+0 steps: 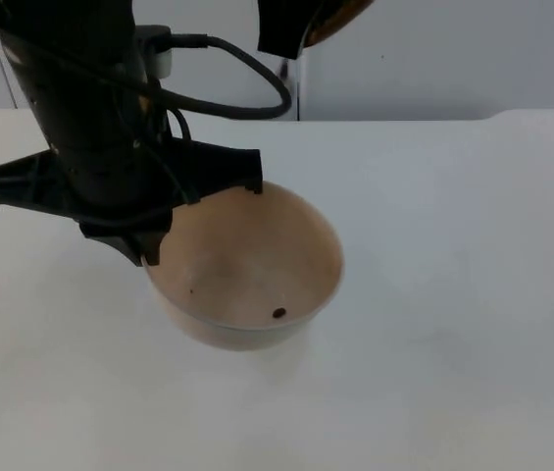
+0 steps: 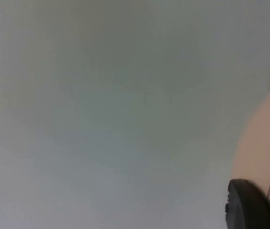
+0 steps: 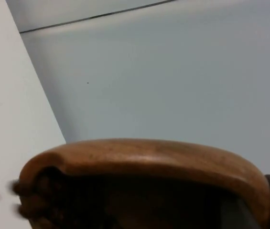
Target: Pick up the bowl with the left hand and pour the coffee beans from the cup into the bowl with the right hand.
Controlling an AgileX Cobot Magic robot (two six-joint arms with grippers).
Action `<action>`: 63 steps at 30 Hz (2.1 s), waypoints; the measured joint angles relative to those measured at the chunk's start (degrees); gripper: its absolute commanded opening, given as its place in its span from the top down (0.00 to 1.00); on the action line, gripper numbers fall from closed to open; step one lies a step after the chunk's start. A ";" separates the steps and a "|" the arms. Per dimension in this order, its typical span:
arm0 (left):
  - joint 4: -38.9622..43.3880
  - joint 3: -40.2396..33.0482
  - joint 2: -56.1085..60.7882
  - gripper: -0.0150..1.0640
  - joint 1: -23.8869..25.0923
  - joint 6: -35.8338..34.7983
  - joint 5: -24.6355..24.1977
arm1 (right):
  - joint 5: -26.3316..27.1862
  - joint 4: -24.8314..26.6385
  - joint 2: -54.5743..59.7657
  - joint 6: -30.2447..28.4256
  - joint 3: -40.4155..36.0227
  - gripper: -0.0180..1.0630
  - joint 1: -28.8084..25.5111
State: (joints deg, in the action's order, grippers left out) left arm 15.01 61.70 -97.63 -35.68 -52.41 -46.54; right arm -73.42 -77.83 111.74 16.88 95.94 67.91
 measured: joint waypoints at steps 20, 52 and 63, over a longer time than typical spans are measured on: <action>-0.24 0.00 0.00 0.99 0.00 0.00 -0.02 | -0.71 0.78 0.00 -0.15 0.00 0.98 0.14; -0.24 0.00 0.00 0.99 0.00 0.00 -0.82 | 3.22 16.52 -4.82 5.03 0.00 0.98 -3.06; -0.24 0.00 0.00 0.99 0.00 0.00 -0.82 | 3.71 24.13 -5.09 3.16 0.00 0.98 -6.99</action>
State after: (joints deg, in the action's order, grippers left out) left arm 14.77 61.70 -97.63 -35.68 -52.41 -47.36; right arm -69.71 -53.70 106.65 20.04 95.94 60.92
